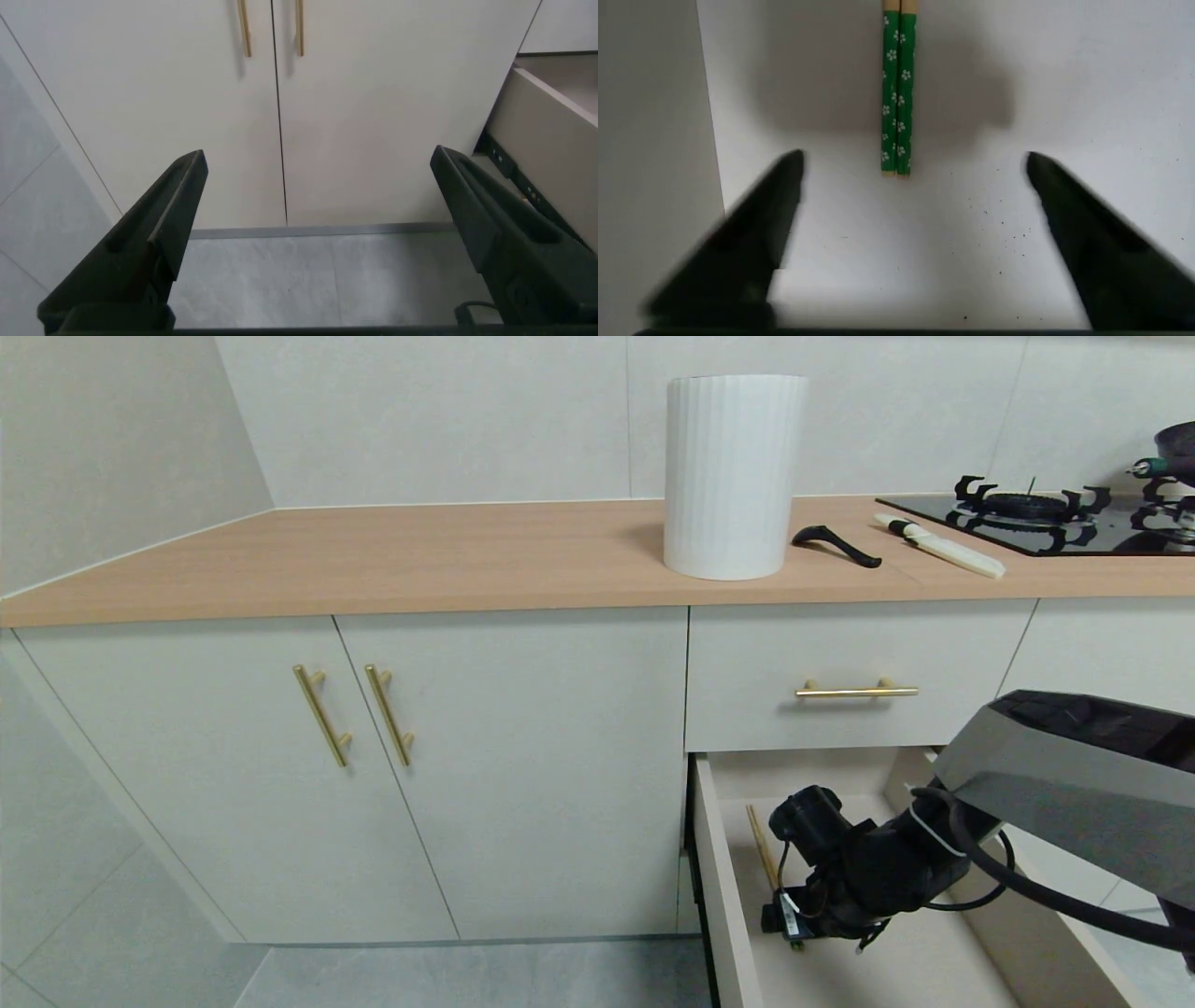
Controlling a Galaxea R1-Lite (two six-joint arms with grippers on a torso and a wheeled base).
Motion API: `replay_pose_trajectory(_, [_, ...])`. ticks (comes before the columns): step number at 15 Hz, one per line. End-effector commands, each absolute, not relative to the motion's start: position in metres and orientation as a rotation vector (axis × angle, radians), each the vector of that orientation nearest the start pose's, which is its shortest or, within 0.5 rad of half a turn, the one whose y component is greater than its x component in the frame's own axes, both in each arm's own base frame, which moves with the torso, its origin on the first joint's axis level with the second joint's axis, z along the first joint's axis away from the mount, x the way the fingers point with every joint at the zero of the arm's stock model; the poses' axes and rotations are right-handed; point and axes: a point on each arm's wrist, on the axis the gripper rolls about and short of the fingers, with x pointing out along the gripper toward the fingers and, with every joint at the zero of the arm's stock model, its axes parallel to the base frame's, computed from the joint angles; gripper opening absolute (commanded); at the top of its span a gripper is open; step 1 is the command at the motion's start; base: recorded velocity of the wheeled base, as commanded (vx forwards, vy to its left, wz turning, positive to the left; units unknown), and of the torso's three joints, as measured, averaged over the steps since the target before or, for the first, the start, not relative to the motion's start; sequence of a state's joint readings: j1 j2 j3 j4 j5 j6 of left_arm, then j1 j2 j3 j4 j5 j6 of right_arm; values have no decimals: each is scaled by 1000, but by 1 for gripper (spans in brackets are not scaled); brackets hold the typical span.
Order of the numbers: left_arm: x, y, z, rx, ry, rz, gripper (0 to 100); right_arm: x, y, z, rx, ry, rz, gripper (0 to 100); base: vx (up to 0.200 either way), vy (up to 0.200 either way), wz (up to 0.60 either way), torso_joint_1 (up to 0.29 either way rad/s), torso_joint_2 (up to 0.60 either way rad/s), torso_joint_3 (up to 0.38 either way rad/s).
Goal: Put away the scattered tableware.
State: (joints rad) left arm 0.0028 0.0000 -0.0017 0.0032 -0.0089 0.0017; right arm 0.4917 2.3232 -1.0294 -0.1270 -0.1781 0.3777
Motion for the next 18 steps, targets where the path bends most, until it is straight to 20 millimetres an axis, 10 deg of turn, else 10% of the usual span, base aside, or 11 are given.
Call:
replay_pose_trajectory(1, [-23,0,76,2,3,-6,100,324,169,-13,-41,1110,69,100,0,0,0,0,0,0])
replay_pose_trajectory(11, [-23,0,76,2,3,-6,100,261,93,195,96,799,119,100,0,0,0,0,0,0])
replay_pose_trajectory(18, [-23,0,76,2,2,-6,100,251,70,221,119,700,93,100,0,0,0,0,0,0])
